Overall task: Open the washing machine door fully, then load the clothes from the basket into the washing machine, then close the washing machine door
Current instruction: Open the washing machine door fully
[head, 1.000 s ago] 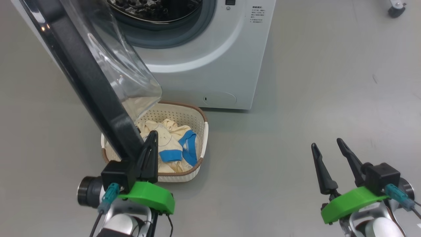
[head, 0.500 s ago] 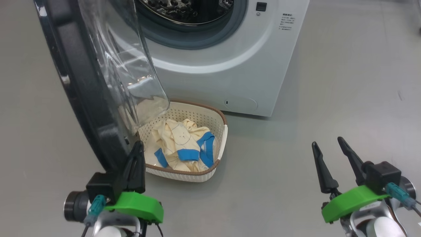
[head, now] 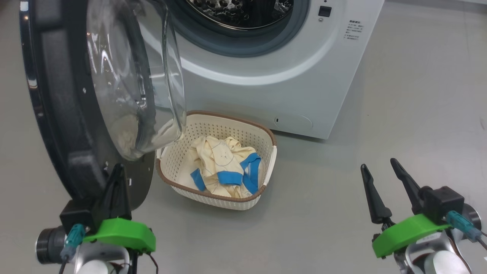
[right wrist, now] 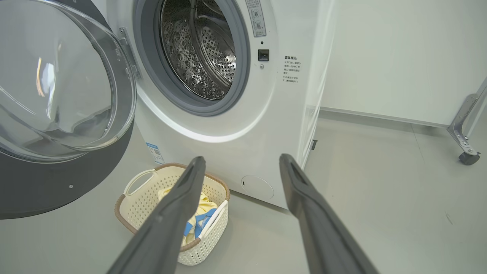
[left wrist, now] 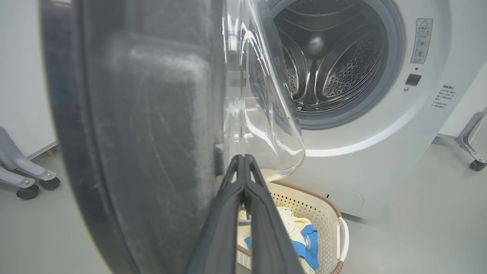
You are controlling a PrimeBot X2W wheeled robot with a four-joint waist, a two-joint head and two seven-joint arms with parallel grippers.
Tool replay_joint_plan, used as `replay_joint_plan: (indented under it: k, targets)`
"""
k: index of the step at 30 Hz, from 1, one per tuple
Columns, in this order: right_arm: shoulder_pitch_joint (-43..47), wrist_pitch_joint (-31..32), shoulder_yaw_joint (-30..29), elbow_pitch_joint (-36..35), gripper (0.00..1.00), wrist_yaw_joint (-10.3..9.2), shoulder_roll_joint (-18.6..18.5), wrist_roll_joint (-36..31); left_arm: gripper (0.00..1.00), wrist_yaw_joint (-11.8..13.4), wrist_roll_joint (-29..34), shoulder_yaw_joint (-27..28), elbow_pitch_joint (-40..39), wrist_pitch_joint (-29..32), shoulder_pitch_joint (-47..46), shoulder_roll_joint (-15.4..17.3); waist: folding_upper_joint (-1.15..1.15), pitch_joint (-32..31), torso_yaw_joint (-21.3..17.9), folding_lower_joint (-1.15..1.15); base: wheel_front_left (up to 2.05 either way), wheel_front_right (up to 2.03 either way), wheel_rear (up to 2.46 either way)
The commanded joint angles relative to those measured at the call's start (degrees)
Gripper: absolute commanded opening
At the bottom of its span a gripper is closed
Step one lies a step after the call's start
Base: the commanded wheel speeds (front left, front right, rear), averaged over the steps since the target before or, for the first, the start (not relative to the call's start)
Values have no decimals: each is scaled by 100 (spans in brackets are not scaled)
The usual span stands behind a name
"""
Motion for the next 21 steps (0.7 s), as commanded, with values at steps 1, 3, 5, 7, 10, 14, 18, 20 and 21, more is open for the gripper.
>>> replay_joint_plan:
  k: [1, 3, 5, 7, 10, 14, 18, 20, 21]
  targets:
    - [-143, 11, 98, -224, 100, -16, -32, -26, 0, 216, -9, 377, -117, -73, -124, 234, 0, 13, 19, 0, 0, 0, 0]
    - [-149, 36, 89, -214, 100, -16, -32, -30, 0, 258, -30, 465, -82, -90, -133, 278, 0, 27, 44, 0, 0, 0, 0]
    - [-164, 46, 92, -203, 100, -16, -32, -33, 0, 305, -38, 554, -29, -87, -139, 344, 0, 40, 54, 0, 0, 0, 0]
    - [-178, 52, 100, -188, 100, -16, -32, -35, 0, 340, -79, 663, 56, -99, -153, 400, 0, 41, 54, 0, 0, 0, 0]
    - [-186, 61, 107, -180, 100, -16, -32, -33, 0, 371, -112, 763, 126, -103, -172, 460, 0, 43, 52, 0, 0, 0, 0]
    - [-201, 110, 101, -166, 100, -16, -32, -56, 0, 428, -138, 961, 348, -67, -286, 644, 0, 58, 47, 0, 0, 0, 0]
    - [-220, 142, 101, -171, 100, -16, -32, -97, 0, 422, -198, 1138, 592, -57, -452, 816, 0, 72, 39, 0, 0, 0, 0]
    - [-228, 145, 103, -175, 100, -16, -32, -102, 0, 417, -239, 1216, 716, -52, -533, 881, 0, 74, 35, 0, 0, 0, 0]
    - [-231, 148, 104, -177, 100, -16, -32, -103, 0, 416, -258, 1253, 784, -42, -572, 914, 0, 78, 31, 0, 0, 0, 0]
